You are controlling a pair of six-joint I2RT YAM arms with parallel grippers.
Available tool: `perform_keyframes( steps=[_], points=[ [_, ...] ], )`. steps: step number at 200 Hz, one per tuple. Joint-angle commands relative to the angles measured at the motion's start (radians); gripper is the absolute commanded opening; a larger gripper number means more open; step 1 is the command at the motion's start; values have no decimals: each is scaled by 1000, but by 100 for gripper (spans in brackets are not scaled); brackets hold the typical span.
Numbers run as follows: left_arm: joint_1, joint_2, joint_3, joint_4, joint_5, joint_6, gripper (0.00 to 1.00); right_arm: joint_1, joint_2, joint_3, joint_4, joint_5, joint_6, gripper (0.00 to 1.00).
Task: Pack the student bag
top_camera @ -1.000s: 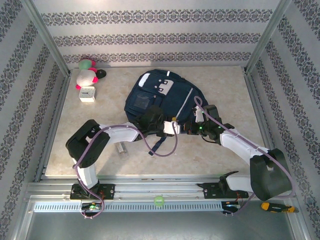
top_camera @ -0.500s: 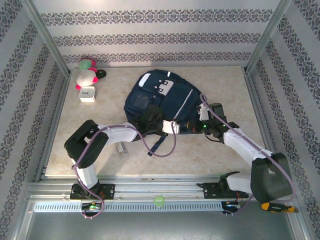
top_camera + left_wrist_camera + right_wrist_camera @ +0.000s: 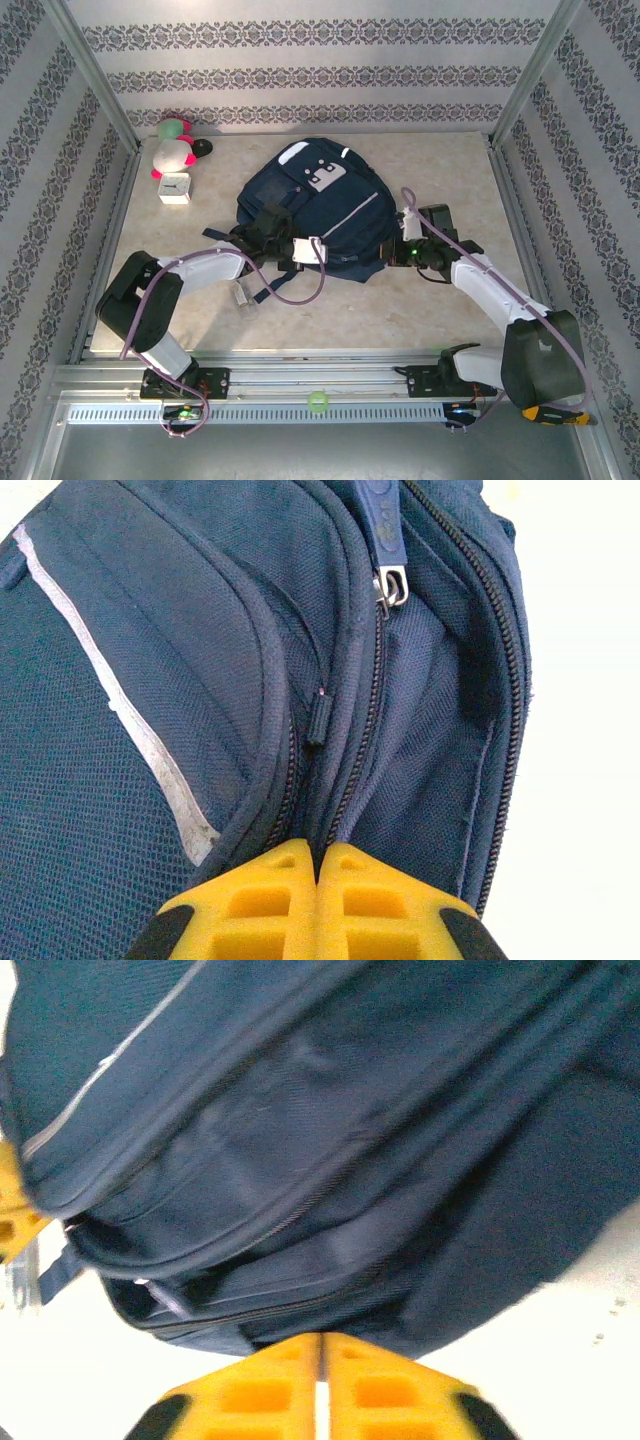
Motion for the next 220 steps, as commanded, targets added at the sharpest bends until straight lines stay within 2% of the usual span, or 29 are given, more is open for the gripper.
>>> perform_keyframes(
  steps=[1, 19, 36, 54, 93, 109, 148, 161, 167, 175, 191, 208, 220],
  points=[
    [9, -36, -9, -47, 83, -80, 0, 53, -50, -20, 44, 2, -56, 37],
    [9, -56, -21, -6, 102, -135, 1, 43, -34, -43, 106, -31, -3, 47],
    [9, -76, -40, 42, 103, -167, 19, 22, 25, -49, 179, -108, 95, 52],
    [-2, -93, -35, 45, 96, -162, 44, 37, 91, -31, 225, -151, 179, 55],
    [-88, -90, -21, 49, -14, -64, 72, 64, 131, -2, 233, -83, 227, 58],
    [-116, -56, -21, 112, -95, -46, 78, 61, 122, -2, 234, -79, 234, 58],
    [-132, 53, 36, 169, -196, -23, 88, 57, 97, -10, 224, -89, 225, 58],
    [-132, 86, 45, 199, -225, -18, 88, 57, 92, -16, 225, -93, 217, 58],
    [-133, 101, 50, 211, -239, -17, 84, 56, 89, -19, 225, -95, 211, 58],
    [-133, 115, 51, 229, -253, -23, 70, 57, 83, -22, 227, -99, 201, 58],
    [-132, 121, 45, 264, -255, -40, 34, 56, 66, -30, 224, -104, 171, 58],
    [-128, 96, 42, 236, -206, -85, 11, 48, 44, -35, 218, -122, 130, 57],
    [-118, 73, 39, 205, -152, -115, 3, 43, 30, -36, 217, -142, 98, 57]
  ],
)
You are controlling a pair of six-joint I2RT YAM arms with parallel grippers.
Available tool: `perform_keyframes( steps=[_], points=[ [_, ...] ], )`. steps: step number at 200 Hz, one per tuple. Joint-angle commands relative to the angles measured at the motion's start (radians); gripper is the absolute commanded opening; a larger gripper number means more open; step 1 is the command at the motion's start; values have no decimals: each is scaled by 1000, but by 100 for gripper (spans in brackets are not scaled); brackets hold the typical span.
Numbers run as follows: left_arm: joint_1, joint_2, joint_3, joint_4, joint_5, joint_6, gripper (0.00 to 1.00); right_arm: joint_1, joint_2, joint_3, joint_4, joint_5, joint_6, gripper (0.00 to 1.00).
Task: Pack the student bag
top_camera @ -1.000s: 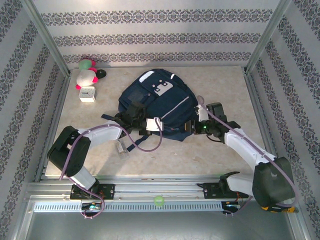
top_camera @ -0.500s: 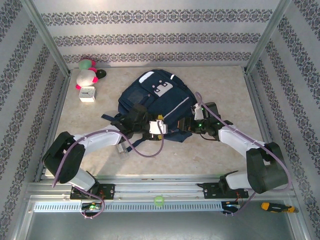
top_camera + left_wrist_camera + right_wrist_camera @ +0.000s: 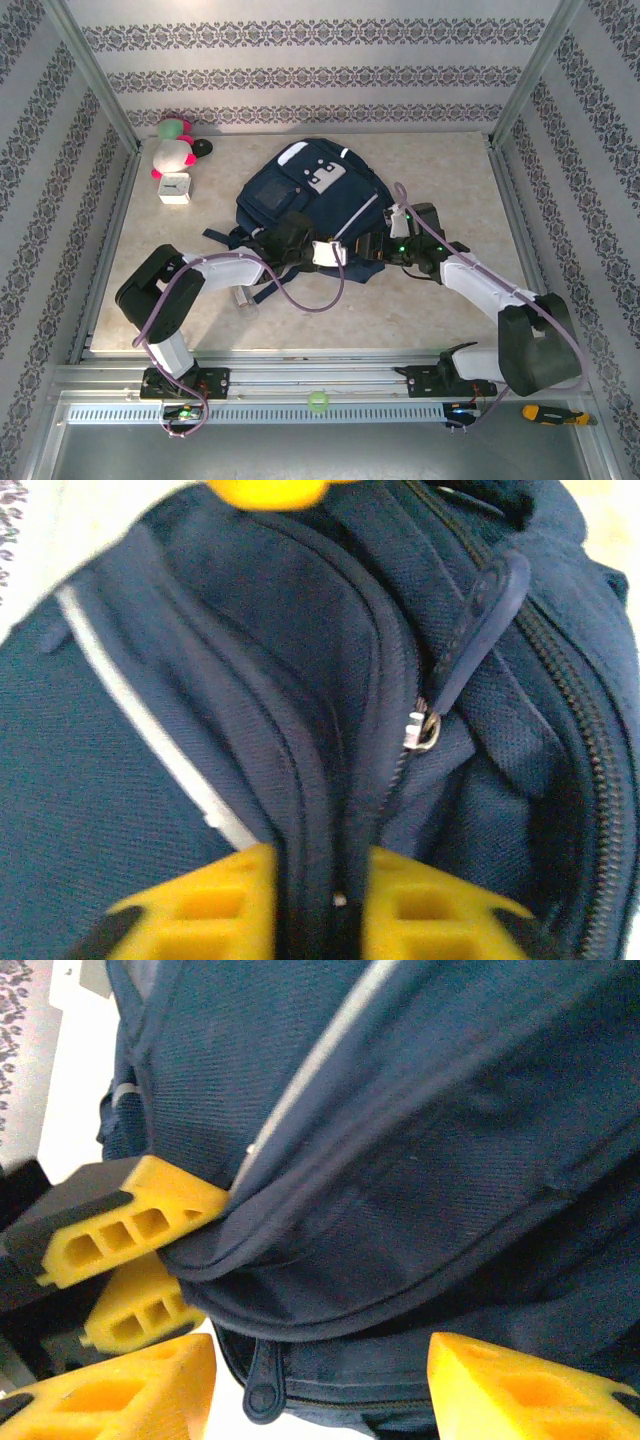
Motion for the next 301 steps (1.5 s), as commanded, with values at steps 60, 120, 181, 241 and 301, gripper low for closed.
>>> perform_keyframes(
  steps=[60, 120, 181, 241, 301],
  points=[
    [37, -56, 4, -19, 172, -156, 0, 9, -17, 21, -51, -81, -164, 57],
    [52, -45, 28, -15, 227, -234, 0, 125, -31, 32, -89, 97, -211, 56],
    [54, -55, 22, 16, 259, -284, 0, 201, 32, 83, -79, 230, -217, 54],
    [58, -61, 19, 23, 263, -293, 0, 224, 66, 121, -112, 352, -215, 27],
    [76, -65, 8, 5, 250, -276, 0, 154, -4, 76, -127, 315, -201, 0]
  ],
)
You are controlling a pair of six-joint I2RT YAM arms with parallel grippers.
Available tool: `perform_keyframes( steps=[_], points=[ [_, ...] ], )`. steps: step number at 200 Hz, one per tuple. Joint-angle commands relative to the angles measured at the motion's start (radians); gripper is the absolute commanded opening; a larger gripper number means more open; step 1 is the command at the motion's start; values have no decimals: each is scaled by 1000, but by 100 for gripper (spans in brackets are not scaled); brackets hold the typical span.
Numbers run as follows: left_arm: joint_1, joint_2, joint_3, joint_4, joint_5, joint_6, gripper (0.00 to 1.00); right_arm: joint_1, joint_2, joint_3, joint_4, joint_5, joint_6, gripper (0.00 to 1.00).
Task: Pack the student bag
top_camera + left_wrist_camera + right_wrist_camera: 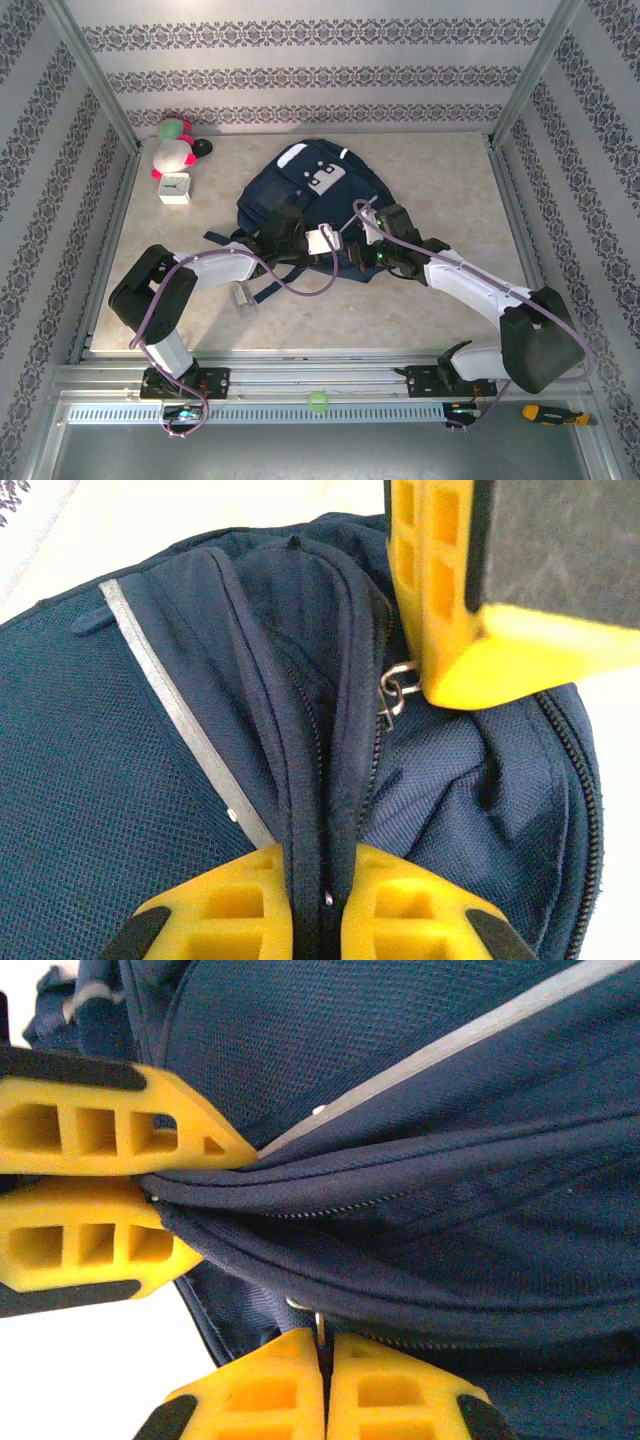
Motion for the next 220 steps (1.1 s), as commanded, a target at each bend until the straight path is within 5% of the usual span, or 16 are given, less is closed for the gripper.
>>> perform_keyframes(
  steps=[1, 87, 110, 128, 140, 168, 220],
  points=[
    [13, -38, 7, -5, 65, -21, 0, -53, -29, -15, -18, 48, 9, 0],
    [123, -178, -89, -162, 108, 71, 0, -276, -34, -73, 11, -120, 15, 0],
    [140, -219, -98, -200, 99, 2, 17, -228, -37, -113, 91, -172, 59, 0],
    [140, -276, -120, -159, 54, -209, 52, -197, -38, -135, 108, -164, 73, 0],
    [140, -319, -120, -149, -24, -408, 61, -186, -42, -146, 115, -160, 82, 0],
    [159, -401, -105, -220, -299, -719, 71, -174, -49, -159, 122, -155, 87, 0],
    [286, -447, -129, -337, -388, -1155, 67, -137, -28, -169, 136, -151, 91, 0]
  ],
)
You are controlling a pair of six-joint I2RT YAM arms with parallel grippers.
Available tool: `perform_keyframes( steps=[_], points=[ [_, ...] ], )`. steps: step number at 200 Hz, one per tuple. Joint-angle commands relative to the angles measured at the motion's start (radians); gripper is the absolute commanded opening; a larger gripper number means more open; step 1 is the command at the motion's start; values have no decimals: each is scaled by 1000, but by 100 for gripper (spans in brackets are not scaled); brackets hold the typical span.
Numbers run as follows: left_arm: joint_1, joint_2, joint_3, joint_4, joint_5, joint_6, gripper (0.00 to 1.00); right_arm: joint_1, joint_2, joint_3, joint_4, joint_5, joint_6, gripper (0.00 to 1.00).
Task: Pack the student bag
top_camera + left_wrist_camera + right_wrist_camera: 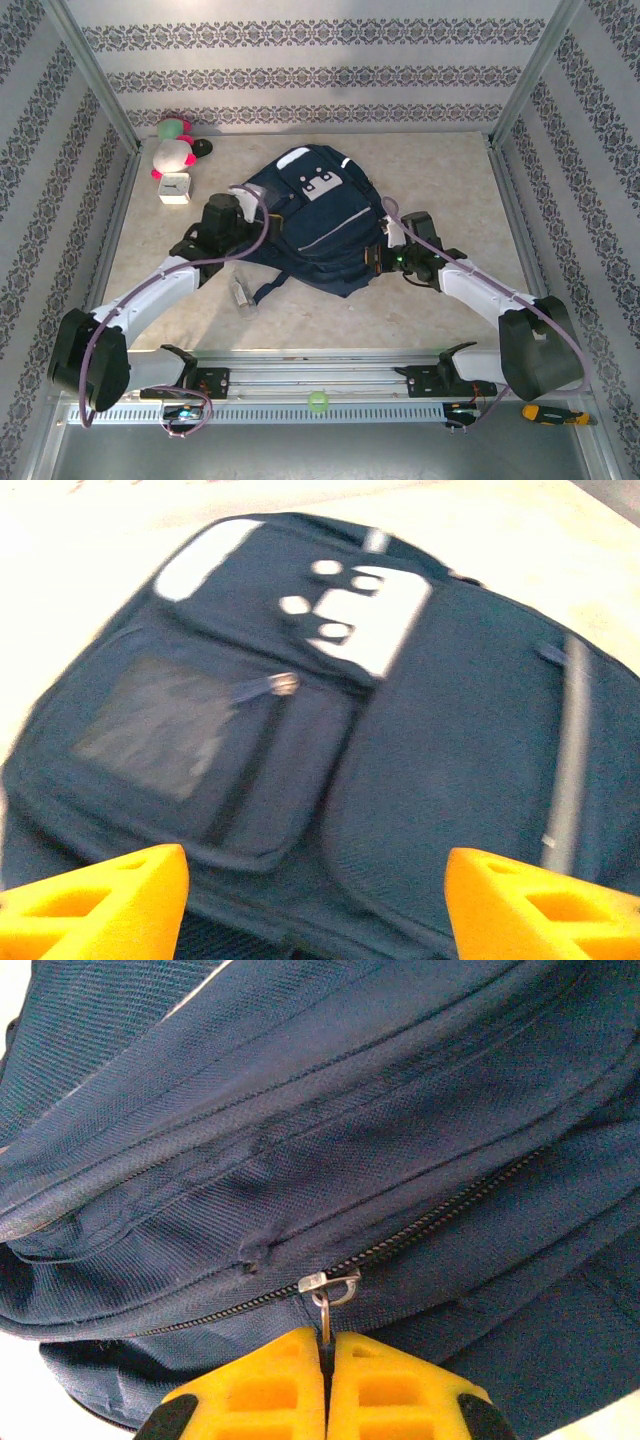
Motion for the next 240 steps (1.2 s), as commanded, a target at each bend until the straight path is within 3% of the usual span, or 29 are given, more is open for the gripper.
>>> perform_keyframes(
  steps=[1, 42, 67, 154, 188, 216, 240],
  points=[
    [35, 6, -8, -88, -75, -318, 67, 23, 11, -20, 28, 4, 18, 0],
    [72, 163, -2, -23, 0, -491, 69, 59, 27, -15, 41, 18, 27, 0],
    [89, 288, 25, 66, 23, -528, 67, 72, 32, -18, 66, 26, 40, 0],
    [110, 727, 422, 178, 116, -416, 66, 147, -9, -83, 158, 85, 134, 0],
    [100, 642, 438, 147, 129, -244, 74, 150, 16, -62, 157, 72, 130, 0],
    [66, 444, 316, 150, 141, 44, 76, 150, 53, -37, 157, 50, 120, 0],
    [34, 297, 199, 129, 280, 330, 74, 150, 58, -24, 151, 45, 110, 0]
  ],
)
